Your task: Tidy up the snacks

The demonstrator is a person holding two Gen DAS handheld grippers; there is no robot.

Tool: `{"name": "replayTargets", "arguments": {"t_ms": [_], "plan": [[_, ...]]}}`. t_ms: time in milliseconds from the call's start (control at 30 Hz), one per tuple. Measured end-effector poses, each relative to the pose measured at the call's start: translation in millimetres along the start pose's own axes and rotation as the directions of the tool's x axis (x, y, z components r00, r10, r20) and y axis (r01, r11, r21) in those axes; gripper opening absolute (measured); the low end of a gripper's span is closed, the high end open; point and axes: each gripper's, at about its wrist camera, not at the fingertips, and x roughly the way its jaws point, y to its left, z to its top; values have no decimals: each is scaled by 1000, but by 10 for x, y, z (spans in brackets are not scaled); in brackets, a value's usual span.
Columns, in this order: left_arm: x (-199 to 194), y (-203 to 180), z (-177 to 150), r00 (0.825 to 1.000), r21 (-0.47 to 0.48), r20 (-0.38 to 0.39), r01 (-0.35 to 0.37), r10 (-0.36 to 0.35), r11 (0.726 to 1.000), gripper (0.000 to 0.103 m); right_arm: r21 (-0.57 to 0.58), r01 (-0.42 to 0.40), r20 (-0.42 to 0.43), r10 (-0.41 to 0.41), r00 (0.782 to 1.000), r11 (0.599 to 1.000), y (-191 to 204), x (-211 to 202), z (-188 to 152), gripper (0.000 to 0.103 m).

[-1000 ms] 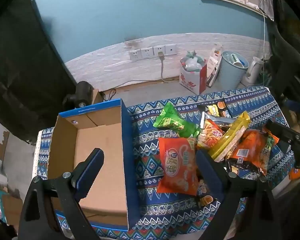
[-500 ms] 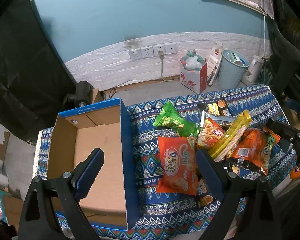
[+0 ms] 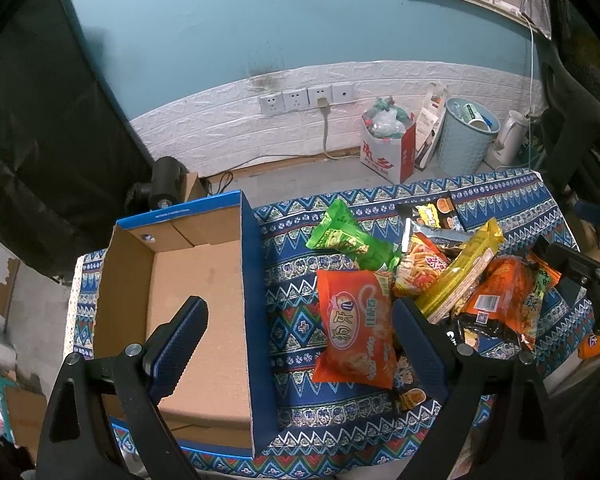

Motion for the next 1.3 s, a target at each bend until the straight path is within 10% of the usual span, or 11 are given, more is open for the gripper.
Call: {"name": "replayTargets", "arguments": {"t_ms": [1300], "plan": [[49, -51, -5, 1000, 11, -24, -9, 9, 1000, 94, 0, 5, -17, -5, 1000, 1000, -5, 14, -24, 100]]}}
